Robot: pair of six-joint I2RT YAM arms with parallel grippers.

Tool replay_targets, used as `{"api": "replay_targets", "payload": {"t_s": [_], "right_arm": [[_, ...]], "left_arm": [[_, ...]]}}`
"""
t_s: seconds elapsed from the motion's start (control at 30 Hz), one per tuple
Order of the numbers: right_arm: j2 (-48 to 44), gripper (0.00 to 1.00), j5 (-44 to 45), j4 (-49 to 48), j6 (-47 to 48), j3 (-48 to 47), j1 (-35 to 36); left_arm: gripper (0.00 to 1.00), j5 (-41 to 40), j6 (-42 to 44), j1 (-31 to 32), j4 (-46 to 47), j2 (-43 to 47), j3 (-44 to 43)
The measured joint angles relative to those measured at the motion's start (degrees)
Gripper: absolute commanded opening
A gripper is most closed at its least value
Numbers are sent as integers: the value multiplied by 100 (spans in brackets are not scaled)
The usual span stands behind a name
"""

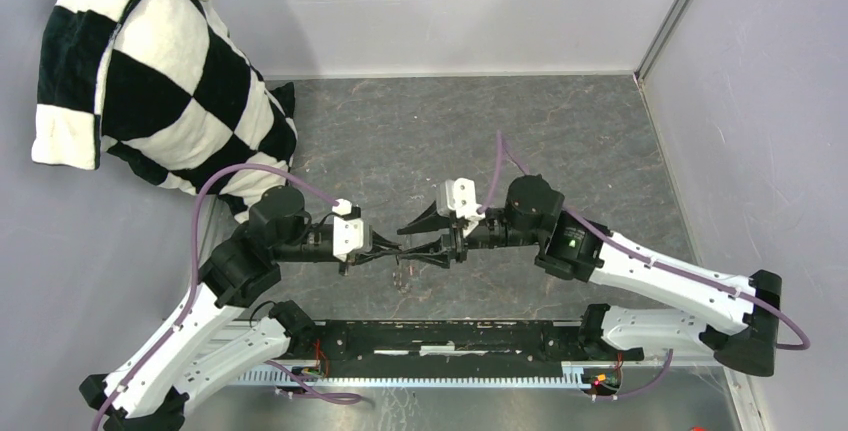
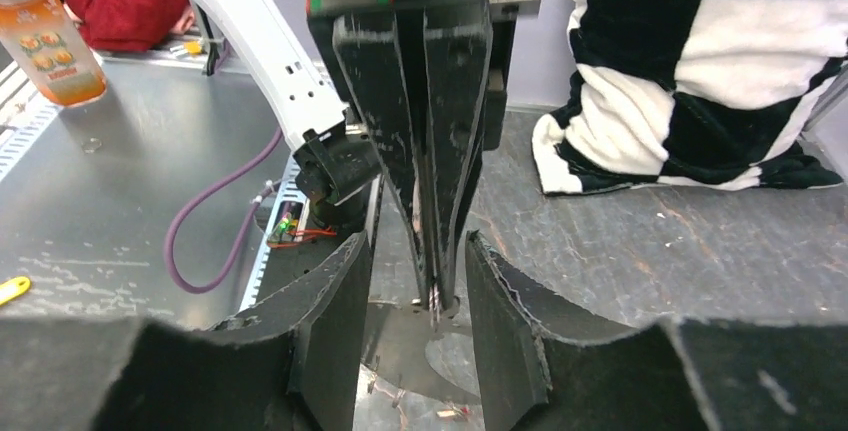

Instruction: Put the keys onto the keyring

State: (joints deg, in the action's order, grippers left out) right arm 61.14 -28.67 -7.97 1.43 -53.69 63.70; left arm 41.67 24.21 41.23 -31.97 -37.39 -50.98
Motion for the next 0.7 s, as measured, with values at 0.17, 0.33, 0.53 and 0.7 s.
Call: {"api": "replay_targets", "payload": {"t_s": [0.17, 0.33, 0.53, 0.7], "right_arm": [[358, 42, -133, 1257, 542, -988, 0], [684, 41, -205, 2184, 909, -1329, 0], [911, 36, -216, 2793, 1207, -1576, 0], [925, 36, -210, 2997, 1360, -1729, 0]], "left_arm": [[2, -55, 0, 0, -92, -35, 0], [2, -72, 0, 0, -98, -33, 0], [2, -61, 7, 0, -175, -15, 0], [2, 48, 96, 0, -247, -7, 0]]}}
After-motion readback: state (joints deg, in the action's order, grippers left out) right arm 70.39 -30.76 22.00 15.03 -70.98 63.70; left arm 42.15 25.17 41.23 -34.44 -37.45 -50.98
